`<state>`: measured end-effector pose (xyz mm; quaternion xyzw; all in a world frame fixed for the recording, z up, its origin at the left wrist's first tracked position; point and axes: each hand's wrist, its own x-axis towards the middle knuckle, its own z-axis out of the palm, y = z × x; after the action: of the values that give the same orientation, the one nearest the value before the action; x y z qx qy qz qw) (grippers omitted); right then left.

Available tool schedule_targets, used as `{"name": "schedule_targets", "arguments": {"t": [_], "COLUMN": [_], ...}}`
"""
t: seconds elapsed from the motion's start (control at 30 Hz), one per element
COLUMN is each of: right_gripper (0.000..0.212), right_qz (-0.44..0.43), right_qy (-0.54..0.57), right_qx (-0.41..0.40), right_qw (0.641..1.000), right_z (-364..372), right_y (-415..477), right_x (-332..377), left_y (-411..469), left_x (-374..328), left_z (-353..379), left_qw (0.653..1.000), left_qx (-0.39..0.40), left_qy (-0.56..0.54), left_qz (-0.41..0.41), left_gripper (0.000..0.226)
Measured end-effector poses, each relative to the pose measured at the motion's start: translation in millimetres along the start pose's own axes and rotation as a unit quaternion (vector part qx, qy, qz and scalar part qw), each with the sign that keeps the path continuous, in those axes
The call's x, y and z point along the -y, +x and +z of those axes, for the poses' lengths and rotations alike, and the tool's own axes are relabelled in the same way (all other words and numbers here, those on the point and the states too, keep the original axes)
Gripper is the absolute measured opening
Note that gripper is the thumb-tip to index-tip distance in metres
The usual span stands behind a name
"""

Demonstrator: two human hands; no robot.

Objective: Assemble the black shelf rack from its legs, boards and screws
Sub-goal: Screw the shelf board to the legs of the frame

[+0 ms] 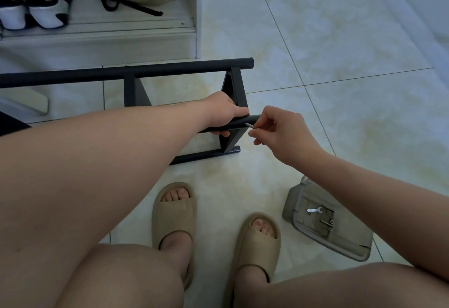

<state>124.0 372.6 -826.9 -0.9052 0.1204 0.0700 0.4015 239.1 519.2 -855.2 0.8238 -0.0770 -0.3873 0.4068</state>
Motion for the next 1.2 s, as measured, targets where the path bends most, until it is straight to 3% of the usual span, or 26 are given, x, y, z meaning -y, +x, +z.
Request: {"name": "schedule_targets", "arguments": {"t": [0.3,0.97,1.13,1.2], "right_gripper": [0.028,0.019,0.019,0.020], "right_qz": [0.000,0.046,0.099,0.099], "right_qy": [-0.038,0.061,0.132,0.102], "right_qx": [-0.009,-0.031,-0.044,-0.043], "right_qw": [0.999,0.997,0.985,0.989], "right_z": [16.9,24.3,27.0,25.8], "right_y": [4.1,13.6,16.4,17.9], "right_x": [5.9,3.5,7.7,8.5], "left_y": [-0.1,-3.8,-5.3,-6.0], "left_x": [-1.2,-4.8,-5.9,-6.1], "left_z": [-1.2,-1.7,-1.5,-2.0], "left_qw": [1.000,1.000,1.000,1.000], "left_qx": [0.001,0.002,0.001,0.001], "left_qy": [-0.007,-0.006,-0.006,-0.005], "left_qz": [-0.014,-0.025,-0.027,-0.027], "left_gripper": [0.036,0.041,0.040,0.039]}}
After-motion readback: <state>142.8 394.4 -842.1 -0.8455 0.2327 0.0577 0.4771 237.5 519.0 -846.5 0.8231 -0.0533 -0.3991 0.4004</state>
